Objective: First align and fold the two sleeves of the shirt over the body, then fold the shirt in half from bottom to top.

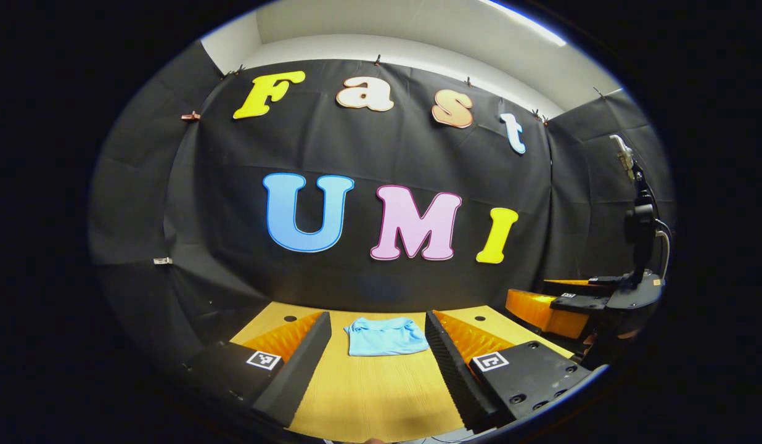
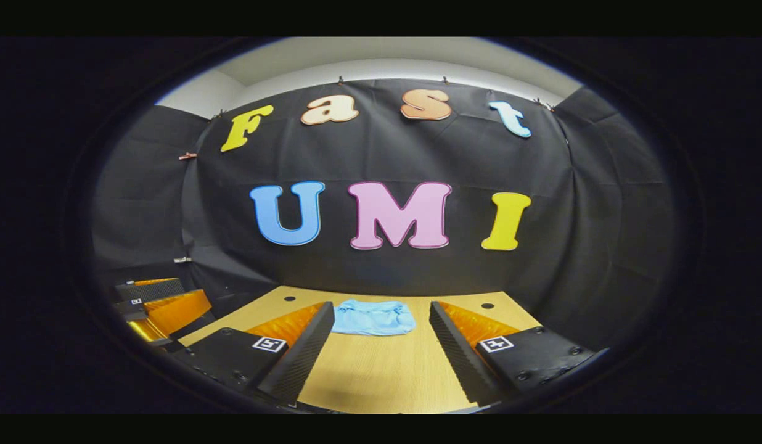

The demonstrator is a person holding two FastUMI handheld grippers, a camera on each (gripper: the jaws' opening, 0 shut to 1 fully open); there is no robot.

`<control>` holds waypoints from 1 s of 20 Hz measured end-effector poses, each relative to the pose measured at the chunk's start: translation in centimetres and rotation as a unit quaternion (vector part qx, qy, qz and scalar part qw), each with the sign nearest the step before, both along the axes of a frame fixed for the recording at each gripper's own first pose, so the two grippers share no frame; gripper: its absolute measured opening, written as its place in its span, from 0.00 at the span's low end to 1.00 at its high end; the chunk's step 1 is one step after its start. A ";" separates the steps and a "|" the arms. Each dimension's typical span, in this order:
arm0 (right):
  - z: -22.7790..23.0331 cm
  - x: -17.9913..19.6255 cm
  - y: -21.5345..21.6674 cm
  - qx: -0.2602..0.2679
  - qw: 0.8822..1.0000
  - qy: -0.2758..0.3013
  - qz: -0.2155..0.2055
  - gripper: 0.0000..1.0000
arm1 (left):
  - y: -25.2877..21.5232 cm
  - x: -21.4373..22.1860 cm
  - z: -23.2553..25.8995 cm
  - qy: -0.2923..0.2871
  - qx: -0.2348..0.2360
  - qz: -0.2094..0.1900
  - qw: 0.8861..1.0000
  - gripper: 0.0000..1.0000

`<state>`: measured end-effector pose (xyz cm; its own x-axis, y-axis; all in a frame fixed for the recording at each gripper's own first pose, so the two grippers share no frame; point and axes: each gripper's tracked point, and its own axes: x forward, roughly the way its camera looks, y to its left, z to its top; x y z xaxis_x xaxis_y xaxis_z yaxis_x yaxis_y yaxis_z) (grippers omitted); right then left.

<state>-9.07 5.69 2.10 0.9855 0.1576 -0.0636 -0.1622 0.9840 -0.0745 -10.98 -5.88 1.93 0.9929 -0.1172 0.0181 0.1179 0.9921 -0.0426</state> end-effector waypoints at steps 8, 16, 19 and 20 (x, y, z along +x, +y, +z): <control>-0.2 0.1 0.1 -0.004 1.000 -0.002 0.004 0.97 | -0.1 0.8 0.4 -0.006 0.006 0.001 1.000 0.97; 0.6 0.7 0.9 -0.004 1.000 -0.010 0.015 0.97 | 0.2 1.9 0.7 -0.010 0.001 0.009 1.000 0.97; 0.5 1.0 1.3 -0.001 1.000 -0.011 0.019 0.97 | 0.3 2.3 0.4 -0.006 0.007 0.013 1.000 0.97; 0.4 1.1 1.4 -0.002 1.000 -0.010 0.020 0.97 | 0.3 2.4 0.4 -0.006 0.006 0.014 1.000 0.97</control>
<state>-7.92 7.08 2.47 0.9793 0.1976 -0.0451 -0.2007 0.9762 -0.0819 -8.57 -5.63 2.29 0.9955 -0.0906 0.0287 0.0914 0.9954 -0.0287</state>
